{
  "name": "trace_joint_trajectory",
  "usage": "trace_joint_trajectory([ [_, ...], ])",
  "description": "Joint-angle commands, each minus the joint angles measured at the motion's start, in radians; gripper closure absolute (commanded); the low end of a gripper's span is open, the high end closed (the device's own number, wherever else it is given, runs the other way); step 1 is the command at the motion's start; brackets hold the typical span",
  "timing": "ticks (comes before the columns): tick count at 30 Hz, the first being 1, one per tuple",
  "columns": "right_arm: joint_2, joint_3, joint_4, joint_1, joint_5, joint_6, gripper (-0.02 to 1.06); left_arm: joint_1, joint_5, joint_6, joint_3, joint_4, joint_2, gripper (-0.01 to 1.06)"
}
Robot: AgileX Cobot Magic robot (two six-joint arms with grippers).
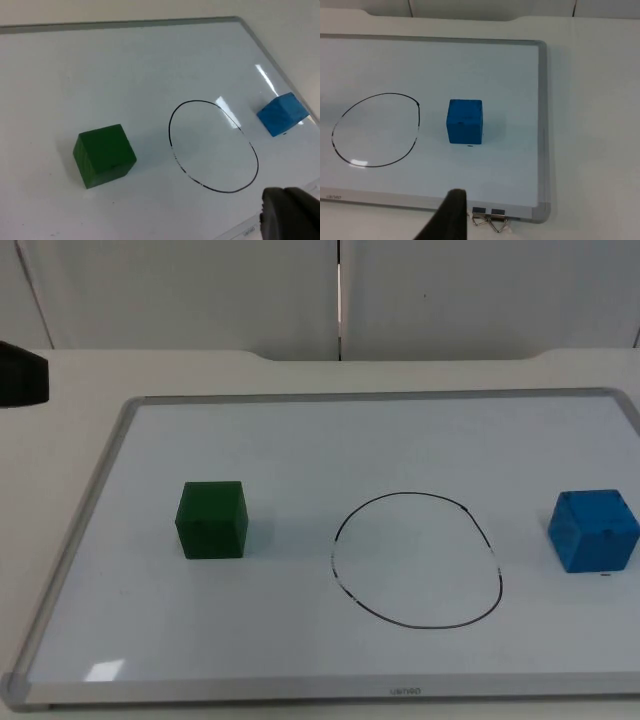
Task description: Push the two cubes into the marked area.
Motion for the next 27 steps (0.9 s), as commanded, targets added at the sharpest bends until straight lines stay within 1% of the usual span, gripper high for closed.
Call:
trace_joint_trajectory([
  [1,-0.003,0.007,0.001,-0.006,-0.004,0.001,-0.01,0.000,-0.003,0.016,-0.006,-0.039,0.019,1.05],
  [5,-0.003,0.007,0.001,-0.006,-0.004,0.001,-0.01,-0.003,-0.020,0.051,-0.006,-0.095,0.052,1.05],
  [8,-0.003,0.007,0.001,-0.006,-0.004,0.001,-0.01,-0.044,-0.073,0.117,-0.006,-0.145,0.088,1.05],
  [9,-0.003,0.007,0.001,-0.006,-0.004,0.001,-0.01,-0.044,-0.073,0.117,-0.006,-0.145,0.088,1.05],
  [10,-0.003,0.007,0.001,-0.006,-0.004,0.001,-0.01,-0.073,-0.103,0.126,-0.006,-0.154,0.106,1.05],
  [12,-0.003,0.007,0.001,-0.006,-0.004,0.001,-0.01,-0.159,-0.213,0.133,-0.006,-0.161,0.140,1.05],
  [13,-0.003,0.007,0.001,-0.006,-0.004,0.001,-0.01,-0.181,-0.232,0.133,-0.006,-0.161,0.148,1.05],
  [14,-0.003,0.007,0.001,-0.006,-0.004,0.001,-0.01,-0.238,-0.319,0.133,-0.006,-0.161,0.175,1.05],
  [15,-0.003,0.007,0.001,-0.006,-0.004,0.001,-0.01,-0.238,-0.319,0.133,-0.006,-0.161,0.175,1.05],
  [18,-0.003,0.007,0.001,-0.006,-0.004,0.001,-0.01,-0.356,-0.464,0.133,-0.006,-0.167,0.233,1.05],
  [19,-0.003,0.007,0.001,-0.006,-0.004,0.001,-0.01,-0.385,-0.526,0.133,-0.006,-0.172,0.256,1.05],
  [20,-0.003,0.007,0.001,-0.006,-0.004,0.001,-0.01,-0.385,-0.526,0.133,-0.006,-0.172,0.256,1.05],
  [23,-0.003,0.007,0.003,-0.006,-0.004,0.001,-0.01,-0.455,-0.704,0.133,-0.011,-0.223,0.325,1.05],
  [24,-0.003,0.007,0.003,-0.006,-0.004,0.001,-0.01,-0.467,-0.733,0.133,-0.016,-0.223,0.350,1.05],
  [27,-0.003,0.007,0.003,-0.006,-0.004,0.001,-0.01,-0.469,-0.721,0.128,-0.036,-0.223,0.393,1.05],
])
